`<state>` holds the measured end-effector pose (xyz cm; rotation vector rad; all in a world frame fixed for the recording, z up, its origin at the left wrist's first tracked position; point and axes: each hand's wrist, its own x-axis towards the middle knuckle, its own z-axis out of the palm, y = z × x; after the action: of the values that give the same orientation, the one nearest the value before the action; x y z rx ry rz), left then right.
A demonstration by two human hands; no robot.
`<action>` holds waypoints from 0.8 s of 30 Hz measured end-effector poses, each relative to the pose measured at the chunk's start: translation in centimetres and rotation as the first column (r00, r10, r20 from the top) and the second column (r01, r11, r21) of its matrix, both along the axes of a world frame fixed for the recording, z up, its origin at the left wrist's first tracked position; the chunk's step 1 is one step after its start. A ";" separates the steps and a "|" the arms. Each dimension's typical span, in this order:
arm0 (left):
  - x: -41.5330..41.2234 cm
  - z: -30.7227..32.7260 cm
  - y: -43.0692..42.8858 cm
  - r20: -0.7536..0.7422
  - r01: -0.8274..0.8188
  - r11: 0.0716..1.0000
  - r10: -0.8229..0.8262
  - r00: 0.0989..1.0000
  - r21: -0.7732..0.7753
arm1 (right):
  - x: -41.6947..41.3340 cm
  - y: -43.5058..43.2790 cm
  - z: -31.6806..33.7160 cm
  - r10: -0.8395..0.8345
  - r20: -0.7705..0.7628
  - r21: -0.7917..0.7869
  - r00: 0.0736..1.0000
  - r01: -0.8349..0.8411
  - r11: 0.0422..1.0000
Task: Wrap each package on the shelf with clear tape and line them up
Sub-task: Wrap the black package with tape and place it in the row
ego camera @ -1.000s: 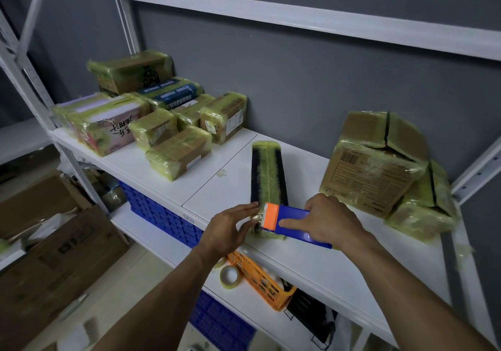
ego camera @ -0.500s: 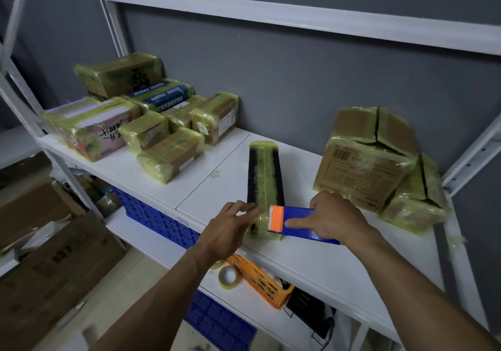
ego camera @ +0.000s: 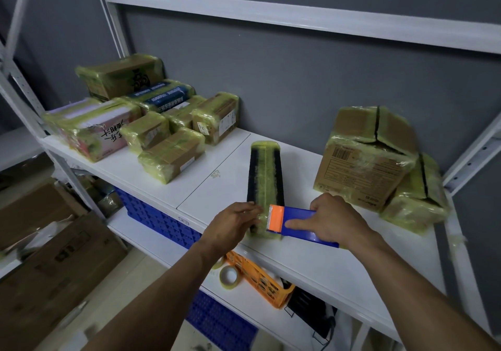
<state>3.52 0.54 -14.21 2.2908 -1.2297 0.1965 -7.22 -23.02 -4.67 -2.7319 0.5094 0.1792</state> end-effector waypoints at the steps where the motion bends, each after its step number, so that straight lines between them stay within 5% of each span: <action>1: 0.1 0.1 0.0 0.005 0.007 1.000 -0.007 1.000 0.008 | -0.1 0.0 0.0 0.000 0.001 0.013 1.000 0.000 1.000; 8: 0.5 0.0 1.2 -0.006 -0.055 0.997 0.055 0.998 -0.051 | -1.1 -1.6 0.9 -0.033 -0.007 -0.007 0.999 0.033 0.999; 16: 0.1 -0.1 0.8 0.091 -0.065 0.984 0.051 0.995 0.164 | -0.8 -2.2 0.4 -0.028 -0.022 -0.076 0.999 0.026 0.997; 24: -0.9 0.2 -0.2 0.034 -0.064 0.998 0.065 0.997 -0.030 | 0.9 -2.2 -0.6 -0.030 -0.047 -0.081 0.998 0.026 0.996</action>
<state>2.58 0.33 -14.04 2.3130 -1.1637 0.2770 -6.35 -25.20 -5.23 -2.8023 0.5801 0.2224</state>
